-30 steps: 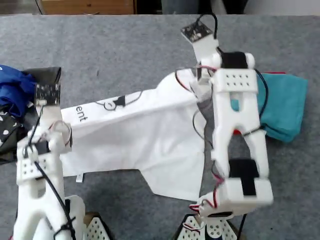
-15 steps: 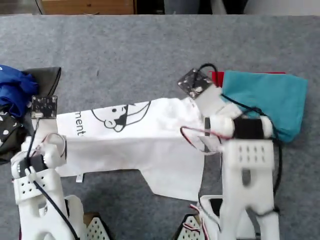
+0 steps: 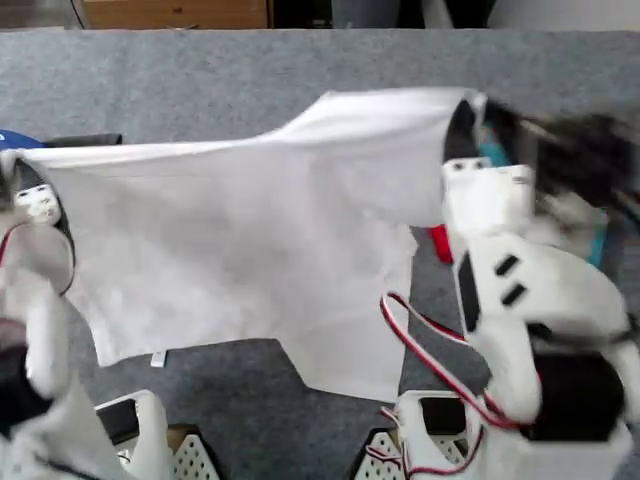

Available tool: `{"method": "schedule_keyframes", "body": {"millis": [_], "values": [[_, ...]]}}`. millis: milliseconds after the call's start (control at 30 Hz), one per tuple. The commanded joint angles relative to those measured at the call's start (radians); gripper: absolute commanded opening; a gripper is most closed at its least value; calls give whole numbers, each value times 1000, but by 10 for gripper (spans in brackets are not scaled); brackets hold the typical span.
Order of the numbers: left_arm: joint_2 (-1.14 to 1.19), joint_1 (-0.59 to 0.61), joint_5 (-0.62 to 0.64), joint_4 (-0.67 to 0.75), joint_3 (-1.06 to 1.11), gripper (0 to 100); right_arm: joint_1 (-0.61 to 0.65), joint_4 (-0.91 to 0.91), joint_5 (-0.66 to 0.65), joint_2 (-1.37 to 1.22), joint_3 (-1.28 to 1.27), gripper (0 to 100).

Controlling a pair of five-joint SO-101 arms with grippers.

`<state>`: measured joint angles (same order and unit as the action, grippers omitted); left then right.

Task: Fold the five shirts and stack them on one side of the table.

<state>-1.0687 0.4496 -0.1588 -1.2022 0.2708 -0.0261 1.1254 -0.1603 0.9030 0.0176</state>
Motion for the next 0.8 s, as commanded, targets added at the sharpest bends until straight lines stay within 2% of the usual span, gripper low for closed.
{"method": "schedule_keyframes", "body": {"millis": [0, 300, 433, 600, 700, 767], "values": [[-6, 22, 11, -78, -179, 29, -32, -101, 66, 16, 166, 14], [-6, 28, 5, -269, -664, 29, -32, -164, 72, 16, 478, 14], [-5, 28, 5, -334, -796, 29, -32, -167, 72, 15, 568, 14], [2, 28, 3, -391, -746, 29, -32, -149, 66, -44, 556, 14], [3, 21, 3, -367, -591, 29, -32, -146, 64, -107, 484, 14], [5, 21, 9, -292, -424, 29, -28, -150, 64, -154, 401, 14]]}}
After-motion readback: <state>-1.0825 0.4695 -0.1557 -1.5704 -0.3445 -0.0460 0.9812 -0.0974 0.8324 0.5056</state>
